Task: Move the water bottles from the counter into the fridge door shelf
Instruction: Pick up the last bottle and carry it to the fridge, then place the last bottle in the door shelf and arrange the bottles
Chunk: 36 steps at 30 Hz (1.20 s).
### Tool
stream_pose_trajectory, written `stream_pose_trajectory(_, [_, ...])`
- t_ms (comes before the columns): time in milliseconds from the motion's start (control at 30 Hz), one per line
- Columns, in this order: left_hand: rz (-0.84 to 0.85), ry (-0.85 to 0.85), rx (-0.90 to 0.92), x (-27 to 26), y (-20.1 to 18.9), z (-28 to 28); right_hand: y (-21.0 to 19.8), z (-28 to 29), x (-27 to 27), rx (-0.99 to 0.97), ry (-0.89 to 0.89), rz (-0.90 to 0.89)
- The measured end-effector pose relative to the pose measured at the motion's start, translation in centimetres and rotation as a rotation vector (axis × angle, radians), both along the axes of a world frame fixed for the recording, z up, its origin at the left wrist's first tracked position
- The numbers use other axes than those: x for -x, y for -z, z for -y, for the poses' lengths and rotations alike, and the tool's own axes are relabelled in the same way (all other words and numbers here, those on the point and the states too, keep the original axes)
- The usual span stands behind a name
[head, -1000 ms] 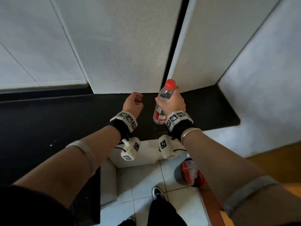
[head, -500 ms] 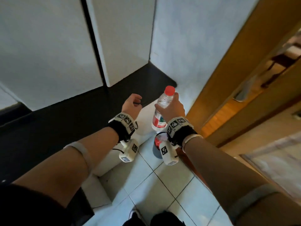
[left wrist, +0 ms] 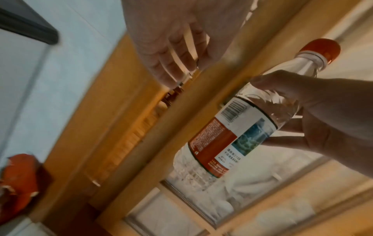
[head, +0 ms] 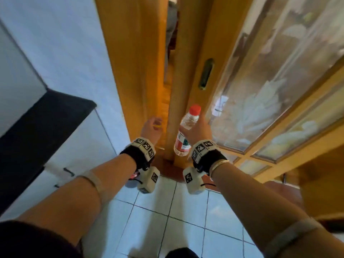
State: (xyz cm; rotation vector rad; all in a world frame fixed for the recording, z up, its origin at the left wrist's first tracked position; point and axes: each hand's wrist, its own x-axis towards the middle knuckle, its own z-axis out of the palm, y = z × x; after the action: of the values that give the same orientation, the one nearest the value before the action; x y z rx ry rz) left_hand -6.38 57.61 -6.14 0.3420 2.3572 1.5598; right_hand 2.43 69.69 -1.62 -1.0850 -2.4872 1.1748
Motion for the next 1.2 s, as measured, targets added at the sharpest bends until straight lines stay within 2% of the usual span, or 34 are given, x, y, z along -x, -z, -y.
stream_pose_trajectory(300, [0.008, 0.406, -0.033, -9.1, -0.1, -21.0, 0.2, -16.8, -13.1, -0.063, 0.353, -0.03])
stream_pose_trajectory(567, [0.111, 0.781, -0.057, -18.3, -0.7, -34.7, 0.6, -26.2, -24.1, -0.061, 0.728, 0.026])
stream_pose_trajectory(700, [0.134, 0.98, -0.04, -22.6, -0.9, -40.6, 0.6, -29.6, -28.3, -0.042, 0.914, 0.017])
stream_pose_trajectory(866, [0.041, 1.245, -0.041, -27.8, -1.5, -47.1, 0.0, -32.8, -33.1, -0.094, 1.145, -0.035])
stream_pose_trajectory(1000, [0.056, 1.451, -0.045, -32.2, -2.0, -51.4, -1.1, -33.8, -37.3, -0.123, 1.306, -0.094])
stream_pose_trajectory(1200, [0.045, 1.684, -0.024, -41.3, -3.6, -54.6, -2.7, -33.8, -44.5, -0.177, 1.562, 0.0])
